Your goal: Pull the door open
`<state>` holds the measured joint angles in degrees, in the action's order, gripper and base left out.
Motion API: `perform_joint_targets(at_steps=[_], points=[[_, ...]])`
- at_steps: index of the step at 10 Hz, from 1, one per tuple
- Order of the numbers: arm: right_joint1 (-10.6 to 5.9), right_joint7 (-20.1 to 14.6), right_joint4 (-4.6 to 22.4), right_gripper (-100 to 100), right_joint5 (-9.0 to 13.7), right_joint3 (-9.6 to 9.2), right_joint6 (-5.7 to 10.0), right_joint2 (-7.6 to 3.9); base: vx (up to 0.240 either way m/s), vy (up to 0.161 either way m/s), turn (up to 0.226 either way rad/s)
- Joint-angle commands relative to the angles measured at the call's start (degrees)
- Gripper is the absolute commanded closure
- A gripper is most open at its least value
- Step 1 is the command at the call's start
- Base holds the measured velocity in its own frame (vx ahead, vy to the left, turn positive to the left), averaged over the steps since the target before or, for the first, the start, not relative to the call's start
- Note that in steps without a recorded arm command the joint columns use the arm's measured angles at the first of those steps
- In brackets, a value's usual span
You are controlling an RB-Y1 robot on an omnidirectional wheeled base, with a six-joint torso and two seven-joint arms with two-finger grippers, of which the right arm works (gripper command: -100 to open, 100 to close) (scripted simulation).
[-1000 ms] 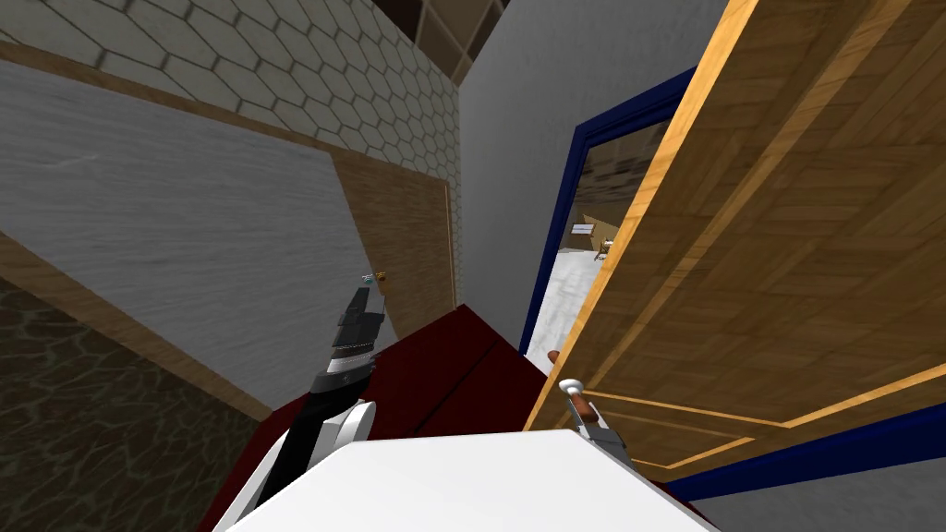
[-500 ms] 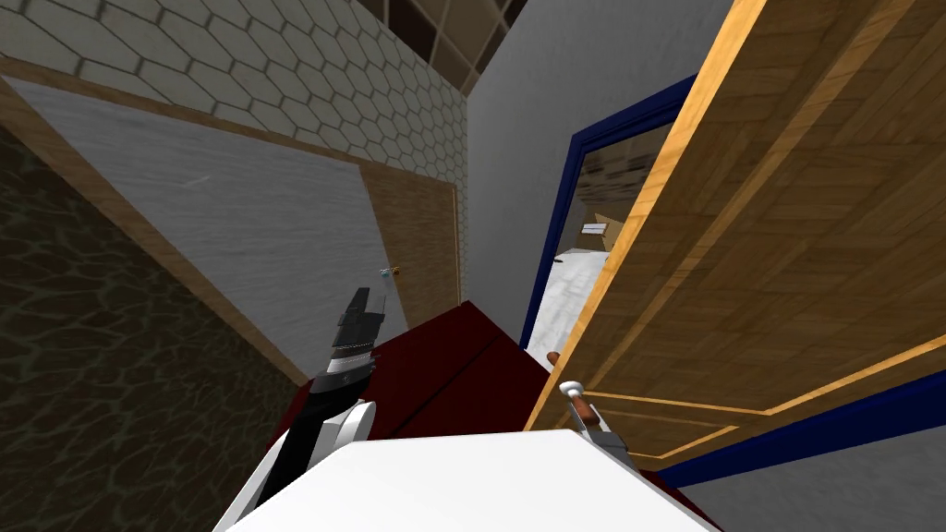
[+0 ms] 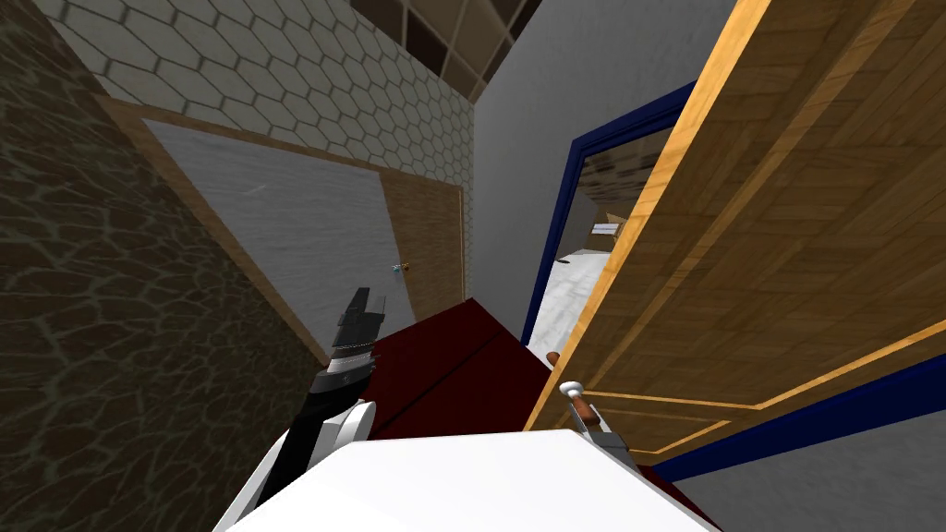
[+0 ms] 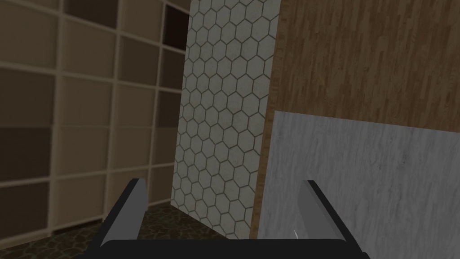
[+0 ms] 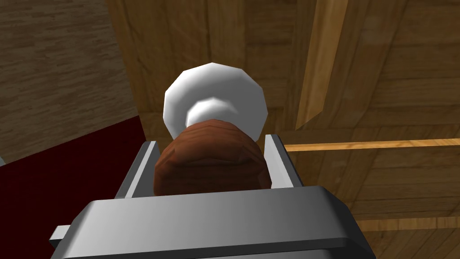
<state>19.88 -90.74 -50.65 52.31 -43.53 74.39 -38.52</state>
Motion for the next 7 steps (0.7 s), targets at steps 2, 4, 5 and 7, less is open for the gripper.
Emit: perform_joint_targets(at_steps=[2, 4, 5, 7], points=[[-0.30, -0.9, 1.0, 100, -0.3, -0.89, 0.91, -0.39, -0.207, -0.018, 0.119], [-0.67, -1.7, 1.8, 100, -0.6, -1.52, 1.58, -0.66, -0.177, -0.038, 0.124], [-0.83, -2.1, 2.2, 100, -0.7, -1.81, 1.89, -0.79, -0.207, -0.030, 0.126], [-1.11, -2.6, 2.9, 100, -0.9, -2.28, 2.39, -0.99, -0.185, -0.032, 0.091]])
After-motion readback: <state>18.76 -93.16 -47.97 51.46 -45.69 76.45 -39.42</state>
